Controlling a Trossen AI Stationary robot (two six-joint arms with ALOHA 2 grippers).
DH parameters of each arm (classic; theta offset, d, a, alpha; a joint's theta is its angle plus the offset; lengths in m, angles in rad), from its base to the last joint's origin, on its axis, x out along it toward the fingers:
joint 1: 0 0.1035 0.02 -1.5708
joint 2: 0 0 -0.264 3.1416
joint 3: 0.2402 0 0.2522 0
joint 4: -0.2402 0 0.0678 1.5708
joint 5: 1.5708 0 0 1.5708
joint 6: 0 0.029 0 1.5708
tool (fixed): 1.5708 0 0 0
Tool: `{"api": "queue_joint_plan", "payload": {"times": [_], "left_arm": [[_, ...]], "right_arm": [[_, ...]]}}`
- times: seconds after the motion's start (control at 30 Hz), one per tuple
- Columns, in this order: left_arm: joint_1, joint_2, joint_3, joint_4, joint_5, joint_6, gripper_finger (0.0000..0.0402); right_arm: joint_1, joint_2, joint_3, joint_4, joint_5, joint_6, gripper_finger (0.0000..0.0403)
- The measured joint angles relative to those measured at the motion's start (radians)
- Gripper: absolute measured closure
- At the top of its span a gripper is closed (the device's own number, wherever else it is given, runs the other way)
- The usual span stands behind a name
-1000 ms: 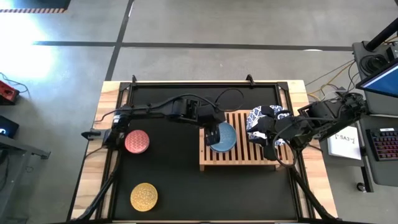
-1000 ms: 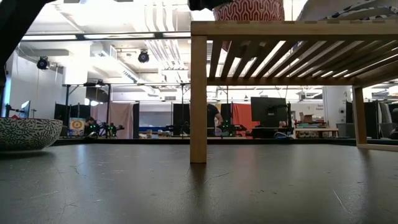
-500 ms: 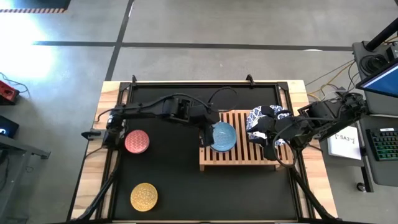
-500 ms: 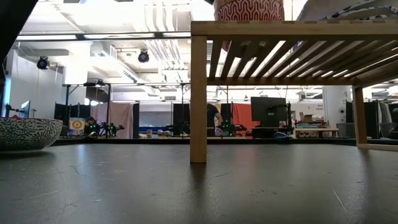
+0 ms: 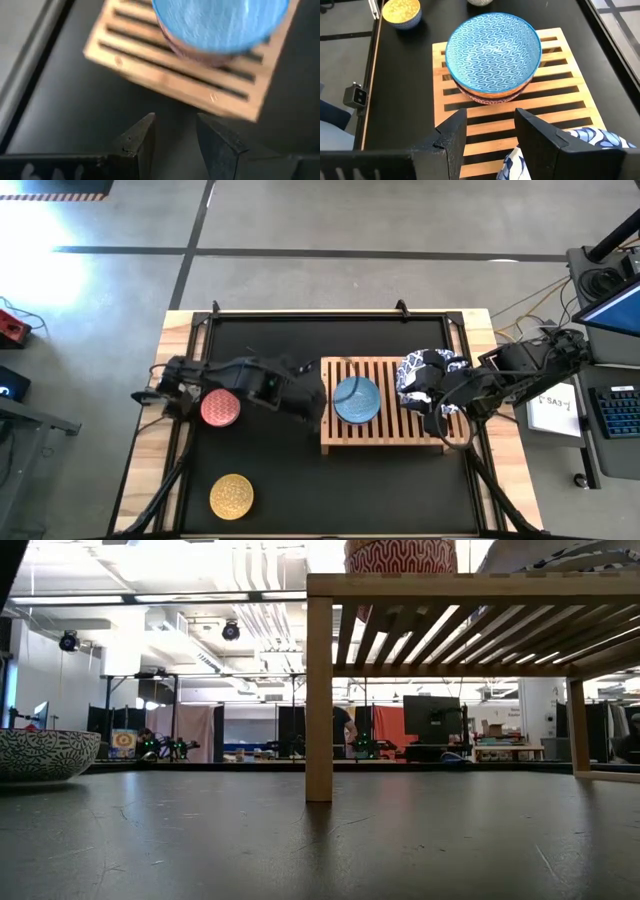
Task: Place and stack bowls onto a shelf
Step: Stack the small gray and orange bowl on top of the small yellow and blue bowl
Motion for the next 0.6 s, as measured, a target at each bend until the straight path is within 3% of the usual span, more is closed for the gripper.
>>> {"api": "queue_joint_plan", "payload": {"times": [0.33,0.6], "left_arm": [[-0.094,-0.095,-0.384,-0.005,0.056,-0.256,0.0276],[-0.102,-0.301,-0.774,0.010,0.106,-0.512,0.0276]], "right_arm": [[0.001,0.000,0.000,0.000,-0.001,-0.005,0.0248],[0.001,0.000,0.000,0.000,-0.001,-0.007,0.0248]]}}
